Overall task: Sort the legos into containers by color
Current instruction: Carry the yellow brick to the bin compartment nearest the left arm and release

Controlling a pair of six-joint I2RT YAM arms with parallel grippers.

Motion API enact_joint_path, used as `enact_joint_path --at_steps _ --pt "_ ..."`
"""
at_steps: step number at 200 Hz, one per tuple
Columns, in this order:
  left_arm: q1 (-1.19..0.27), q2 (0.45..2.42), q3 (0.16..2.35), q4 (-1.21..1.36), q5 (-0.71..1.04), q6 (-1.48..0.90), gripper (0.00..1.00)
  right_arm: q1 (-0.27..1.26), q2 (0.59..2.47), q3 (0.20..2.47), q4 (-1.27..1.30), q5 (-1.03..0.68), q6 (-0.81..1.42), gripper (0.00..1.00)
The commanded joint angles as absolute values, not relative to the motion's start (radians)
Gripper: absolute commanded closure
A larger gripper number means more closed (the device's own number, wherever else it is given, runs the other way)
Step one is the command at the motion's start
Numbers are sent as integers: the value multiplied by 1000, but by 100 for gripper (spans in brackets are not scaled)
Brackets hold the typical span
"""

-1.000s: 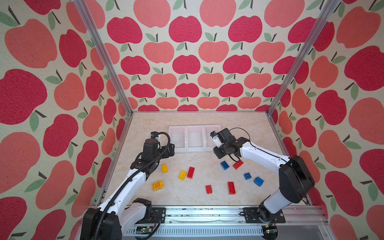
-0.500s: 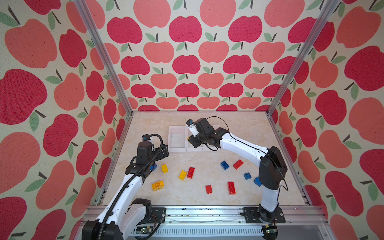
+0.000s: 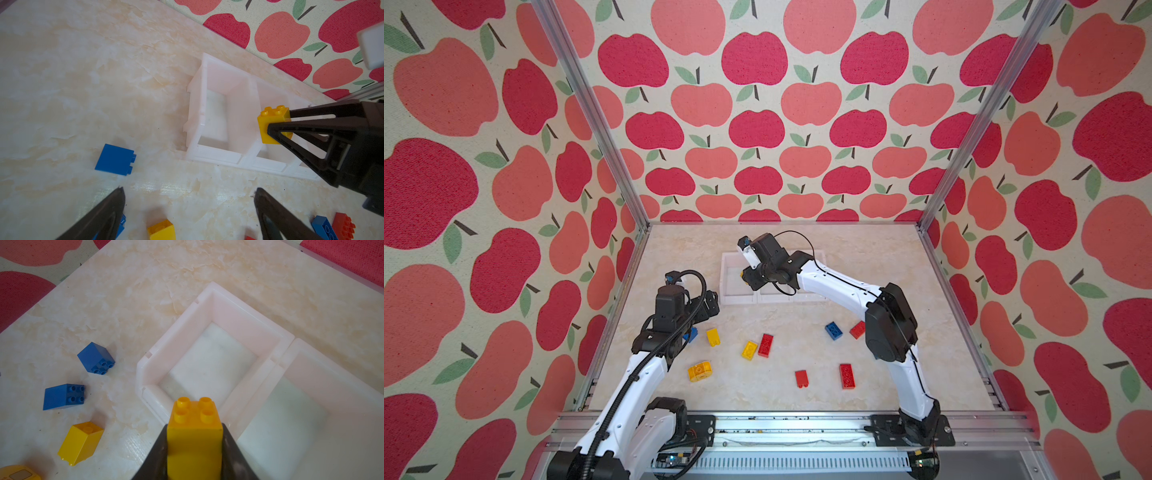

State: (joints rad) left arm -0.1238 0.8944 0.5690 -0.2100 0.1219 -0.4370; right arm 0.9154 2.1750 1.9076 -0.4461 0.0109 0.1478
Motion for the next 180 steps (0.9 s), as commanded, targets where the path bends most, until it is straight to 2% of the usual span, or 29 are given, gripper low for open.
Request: enact_joint_path --at_steps 1,80,99,132,153,180 --pt "-117 887 554 -230 135 -454 1 916 2219 1956 -468 -15 159 78" --pt "-117 886 556 -236 134 -454 1 919 2375 2134 -545 -8 137 75" --pt "-118 886 558 -239 132 -455 1 919 2398 2165 -567 -4 128 70" --pt "-117 888 561 -239 130 -455 1 919 2402 2171 -571 -4 123 53" --pt "-118 891 563 -239 130 -456 1 920 2391 2168 -567 -6 124 46" --pt "-117 894 566 -239 130 -457 1 922 2358 2151 -554 0 124 44"
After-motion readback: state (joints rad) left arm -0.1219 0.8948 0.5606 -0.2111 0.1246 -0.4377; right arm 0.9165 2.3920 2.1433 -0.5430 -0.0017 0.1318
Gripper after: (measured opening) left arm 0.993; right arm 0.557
